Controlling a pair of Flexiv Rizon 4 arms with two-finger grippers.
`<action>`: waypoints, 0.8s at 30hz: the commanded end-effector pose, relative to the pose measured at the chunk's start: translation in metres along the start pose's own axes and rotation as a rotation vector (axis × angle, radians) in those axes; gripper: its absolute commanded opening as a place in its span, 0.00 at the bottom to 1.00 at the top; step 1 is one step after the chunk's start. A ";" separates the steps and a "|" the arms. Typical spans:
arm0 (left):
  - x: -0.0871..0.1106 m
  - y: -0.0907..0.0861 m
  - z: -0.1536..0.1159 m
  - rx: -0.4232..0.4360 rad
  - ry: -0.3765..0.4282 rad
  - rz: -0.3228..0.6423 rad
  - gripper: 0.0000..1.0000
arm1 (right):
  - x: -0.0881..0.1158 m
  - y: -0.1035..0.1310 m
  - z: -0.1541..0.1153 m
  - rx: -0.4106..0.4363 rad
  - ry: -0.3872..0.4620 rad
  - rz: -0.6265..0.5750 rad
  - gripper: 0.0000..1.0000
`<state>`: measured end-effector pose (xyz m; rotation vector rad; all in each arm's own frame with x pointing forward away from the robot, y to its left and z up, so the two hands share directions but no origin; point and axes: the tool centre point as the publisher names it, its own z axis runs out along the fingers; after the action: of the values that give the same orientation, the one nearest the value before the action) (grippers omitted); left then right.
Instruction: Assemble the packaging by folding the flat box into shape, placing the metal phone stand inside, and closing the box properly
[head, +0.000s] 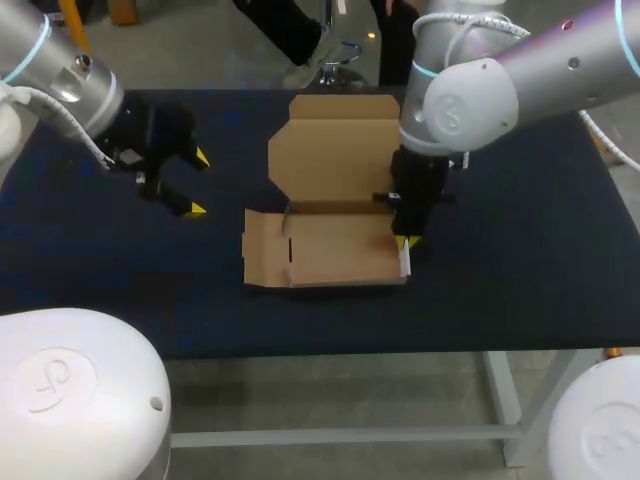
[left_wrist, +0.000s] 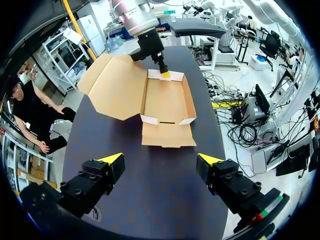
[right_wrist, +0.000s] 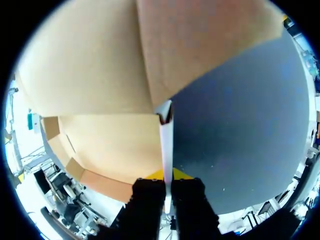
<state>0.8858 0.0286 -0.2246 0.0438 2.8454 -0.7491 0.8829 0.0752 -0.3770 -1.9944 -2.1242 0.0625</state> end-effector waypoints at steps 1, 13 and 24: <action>-0.003 -0.002 -0.001 -0.008 0.009 -0.001 1.00 | 0.001 0.003 -0.001 0.024 -0.004 0.000 0.00; -0.005 0.000 0.000 -0.002 0.016 0.009 1.00 | 0.007 0.004 -0.002 0.057 -0.013 0.006 0.00; -0.012 0.006 0.004 -0.003 0.037 0.006 1.00 | 0.011 0.006 -0.001 0.143 -0.034 0.033 0.00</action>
<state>0.8934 0.0327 -0.2279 0.0658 2.8656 -0.7537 0.8817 0.0814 -0.3764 -1.9810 -2.0625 0.1903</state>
